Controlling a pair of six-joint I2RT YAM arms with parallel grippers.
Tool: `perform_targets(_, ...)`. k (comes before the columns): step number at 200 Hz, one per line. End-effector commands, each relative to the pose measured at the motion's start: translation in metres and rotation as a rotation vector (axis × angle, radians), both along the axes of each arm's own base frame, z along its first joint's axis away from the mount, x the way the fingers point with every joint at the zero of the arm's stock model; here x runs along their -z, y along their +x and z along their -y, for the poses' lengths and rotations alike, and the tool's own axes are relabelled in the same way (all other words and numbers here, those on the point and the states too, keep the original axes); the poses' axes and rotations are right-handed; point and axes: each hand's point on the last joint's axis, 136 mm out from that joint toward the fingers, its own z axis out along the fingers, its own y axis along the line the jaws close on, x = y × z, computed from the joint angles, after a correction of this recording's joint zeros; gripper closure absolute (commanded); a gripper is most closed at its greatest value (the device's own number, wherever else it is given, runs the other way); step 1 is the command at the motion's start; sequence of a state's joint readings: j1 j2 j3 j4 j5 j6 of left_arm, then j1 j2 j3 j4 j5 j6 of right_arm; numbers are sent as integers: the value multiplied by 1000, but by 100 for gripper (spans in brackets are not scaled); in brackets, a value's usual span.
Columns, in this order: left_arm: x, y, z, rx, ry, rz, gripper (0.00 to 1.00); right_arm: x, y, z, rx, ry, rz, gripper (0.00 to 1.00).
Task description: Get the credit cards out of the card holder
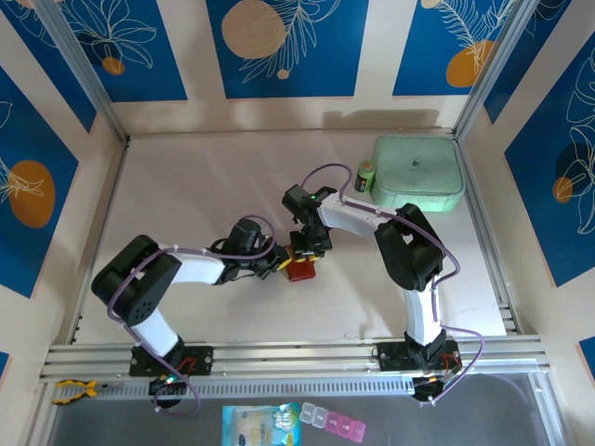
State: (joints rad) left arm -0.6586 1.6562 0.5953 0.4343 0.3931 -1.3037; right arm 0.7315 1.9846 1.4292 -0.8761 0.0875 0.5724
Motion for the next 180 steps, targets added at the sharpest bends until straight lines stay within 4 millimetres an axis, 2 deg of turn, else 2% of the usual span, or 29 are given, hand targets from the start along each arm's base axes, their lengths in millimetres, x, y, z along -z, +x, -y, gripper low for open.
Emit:
perform_targets(1,9,-7,2,25,15,-21,100,12,-6,1,3,-26,-21,72)
perform_targets(88,37,-17,-8,17,74,-91,100,11,-4,9,5,-63,-2,81)
perform_targets(163,51,-22,-17,7,108,-120,100,3,0,20,27,-77,22,100)
perform_targets(180,56,-24,-21,2,114,-131,100,2,2,22,30,-79,26,100)
